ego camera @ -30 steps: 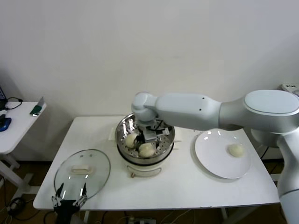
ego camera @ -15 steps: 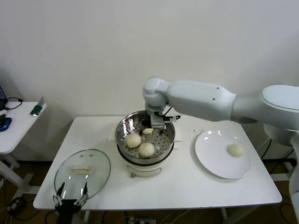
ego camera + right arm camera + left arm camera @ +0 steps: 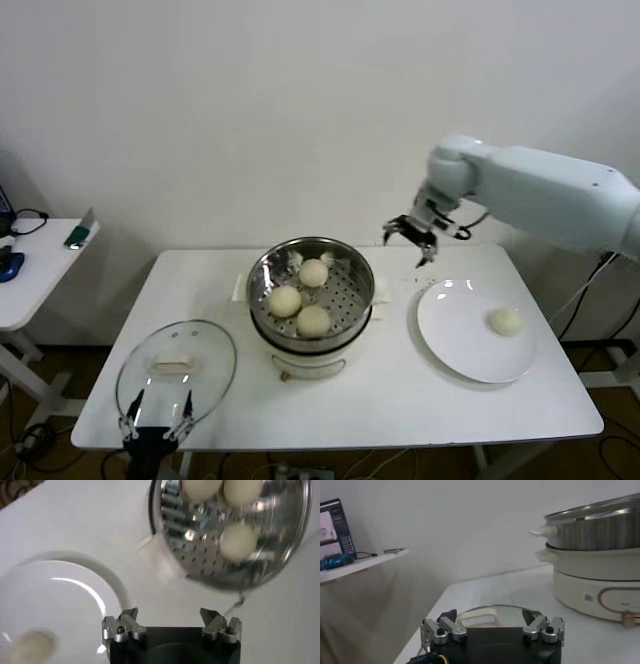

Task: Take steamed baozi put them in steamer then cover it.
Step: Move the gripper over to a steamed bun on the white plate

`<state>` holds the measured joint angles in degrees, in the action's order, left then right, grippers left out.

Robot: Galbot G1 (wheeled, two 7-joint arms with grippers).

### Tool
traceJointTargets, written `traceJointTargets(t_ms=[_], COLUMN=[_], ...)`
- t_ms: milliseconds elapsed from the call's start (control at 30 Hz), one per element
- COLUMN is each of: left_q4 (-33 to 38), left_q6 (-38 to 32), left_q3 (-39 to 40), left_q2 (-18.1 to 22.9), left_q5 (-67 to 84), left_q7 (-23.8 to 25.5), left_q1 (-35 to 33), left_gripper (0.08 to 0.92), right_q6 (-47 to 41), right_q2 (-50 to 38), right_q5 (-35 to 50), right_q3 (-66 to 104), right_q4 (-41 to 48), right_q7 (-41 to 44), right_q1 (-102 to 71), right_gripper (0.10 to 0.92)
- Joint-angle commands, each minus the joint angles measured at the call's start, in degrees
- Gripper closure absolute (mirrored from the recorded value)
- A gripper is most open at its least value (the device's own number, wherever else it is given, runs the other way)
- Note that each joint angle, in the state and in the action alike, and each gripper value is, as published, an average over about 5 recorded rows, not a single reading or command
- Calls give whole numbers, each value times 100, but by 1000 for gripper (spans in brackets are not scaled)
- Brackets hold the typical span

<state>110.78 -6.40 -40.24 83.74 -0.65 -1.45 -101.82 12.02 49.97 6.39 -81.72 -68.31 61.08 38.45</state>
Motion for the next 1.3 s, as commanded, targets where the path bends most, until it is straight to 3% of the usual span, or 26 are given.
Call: traceJointTargets(t_ms=[33,167,433,1300], left_q4=[68,151,265,92], left_q6=[4,24,40,15], left_q3=[13,-16,-81,-113], left_q2=[14,25,33,96], left_q5=[-60,-61,-37,-94], left_q7=[9,12,28,33], left_q1=[0,-63,-227,-186], left_gripper=[177,177,177,177], right_q6=[-883,-591,-404,-210], right_q2=[-1544,-1726,-1443,-90], right_q5=[-178,-1106,-1892,-2459], right_q3=[345,1536,2973,3927], right_q4=[286,699,1672,3371], right_q7=[-27,-43,55,60], right_q1=[-886,-2007,-3425,-3821], right_gripper=[203,203,203,203])
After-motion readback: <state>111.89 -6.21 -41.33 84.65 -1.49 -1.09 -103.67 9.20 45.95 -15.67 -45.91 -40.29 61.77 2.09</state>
